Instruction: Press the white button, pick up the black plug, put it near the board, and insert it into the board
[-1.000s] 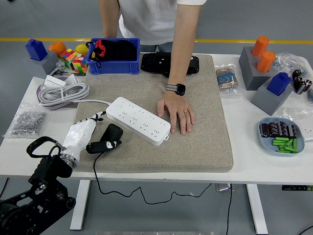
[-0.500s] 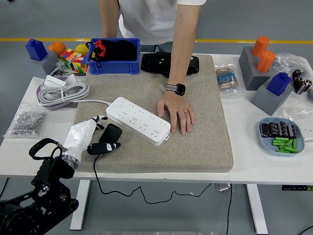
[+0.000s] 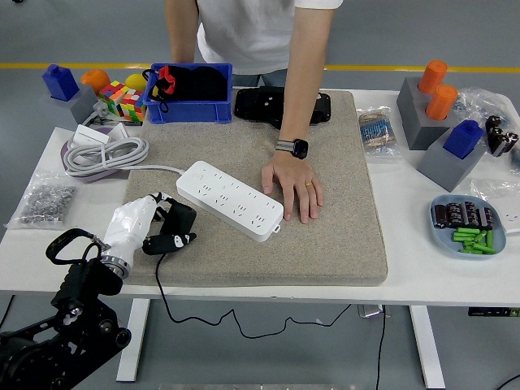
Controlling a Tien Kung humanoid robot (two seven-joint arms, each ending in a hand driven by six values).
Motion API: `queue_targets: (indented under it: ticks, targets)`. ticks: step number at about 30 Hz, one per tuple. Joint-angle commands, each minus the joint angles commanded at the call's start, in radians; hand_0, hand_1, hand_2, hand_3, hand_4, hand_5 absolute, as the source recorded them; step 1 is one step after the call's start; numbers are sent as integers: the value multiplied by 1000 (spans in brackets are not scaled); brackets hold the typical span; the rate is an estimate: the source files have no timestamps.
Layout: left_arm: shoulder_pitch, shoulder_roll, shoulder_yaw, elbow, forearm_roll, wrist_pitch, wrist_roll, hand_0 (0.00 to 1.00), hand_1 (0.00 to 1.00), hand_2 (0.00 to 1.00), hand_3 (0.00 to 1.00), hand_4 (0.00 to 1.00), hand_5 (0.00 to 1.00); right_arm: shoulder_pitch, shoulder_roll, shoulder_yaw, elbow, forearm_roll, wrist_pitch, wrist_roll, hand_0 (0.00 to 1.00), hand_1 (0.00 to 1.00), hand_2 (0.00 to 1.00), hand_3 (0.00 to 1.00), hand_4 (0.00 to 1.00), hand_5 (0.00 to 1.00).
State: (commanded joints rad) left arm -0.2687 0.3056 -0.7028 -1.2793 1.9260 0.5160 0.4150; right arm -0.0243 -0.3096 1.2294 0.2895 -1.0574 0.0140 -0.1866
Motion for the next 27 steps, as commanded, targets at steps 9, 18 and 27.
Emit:
queue_targets:
  ticks: [9, 18, 27]
  targets:
    - [-1, 0, 3, -2, 5, 9, -4, 206, 267, 337, 559, 666, 2, 0, 1, -1, 1, 1, -1, 2, 672, 680, 639, 629, 699, 488]
    - [-7, 0, 5, -7, -11, 16, -33, 191, 196, 257, 556, 567, 2, 0, 0, -2, 1, 3, -4, 6, 671, 680, 638, 628, 700, 488]
    - [-36, 10, 13, -22, -30, 30, -66, 192, 196, 251, 554, 568, 2, 0, 0, 2, 1, 2, -5, 7, 670, 677, 639, 626, 699, 486]
